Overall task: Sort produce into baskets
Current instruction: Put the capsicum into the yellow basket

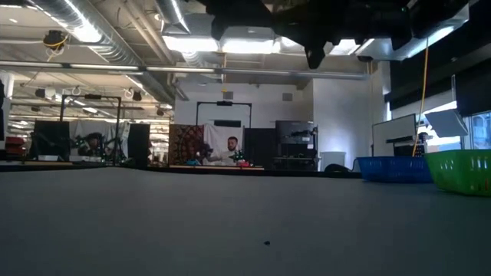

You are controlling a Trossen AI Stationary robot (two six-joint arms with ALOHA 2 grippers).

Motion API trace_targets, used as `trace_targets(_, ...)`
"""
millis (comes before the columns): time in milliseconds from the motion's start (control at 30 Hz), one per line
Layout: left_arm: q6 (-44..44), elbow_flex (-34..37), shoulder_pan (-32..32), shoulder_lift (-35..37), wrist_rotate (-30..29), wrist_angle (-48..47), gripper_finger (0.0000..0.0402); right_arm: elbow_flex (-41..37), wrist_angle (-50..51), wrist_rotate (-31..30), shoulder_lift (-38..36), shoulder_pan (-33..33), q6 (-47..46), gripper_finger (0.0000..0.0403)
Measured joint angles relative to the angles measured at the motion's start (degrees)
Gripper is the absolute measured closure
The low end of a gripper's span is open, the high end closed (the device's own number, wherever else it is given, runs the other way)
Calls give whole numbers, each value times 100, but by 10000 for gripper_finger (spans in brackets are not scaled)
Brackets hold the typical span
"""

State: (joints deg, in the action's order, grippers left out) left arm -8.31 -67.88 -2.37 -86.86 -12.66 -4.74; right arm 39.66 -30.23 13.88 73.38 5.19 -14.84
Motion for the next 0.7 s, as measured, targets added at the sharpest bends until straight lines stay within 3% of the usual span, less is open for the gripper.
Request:
trace_targets(200, 34, 0, 0, -7, 1, -69, 392, 0, 52, 117, 7, 2, 37, 373)
trace_targets(267, 32, 0, 2, -7, -2, -47, 392, -2, 52, 119, 5, 2, 116, 391)
trace_targets(433, 30, 0, 2, -7, -1, 20, 368, -2, 20, 140, -2, 2, 171, 377)
trace_targets(700, 238, 0, -115, -20, 14, -241, 251, 9, 588, 233, -246, 1, 178, 387)
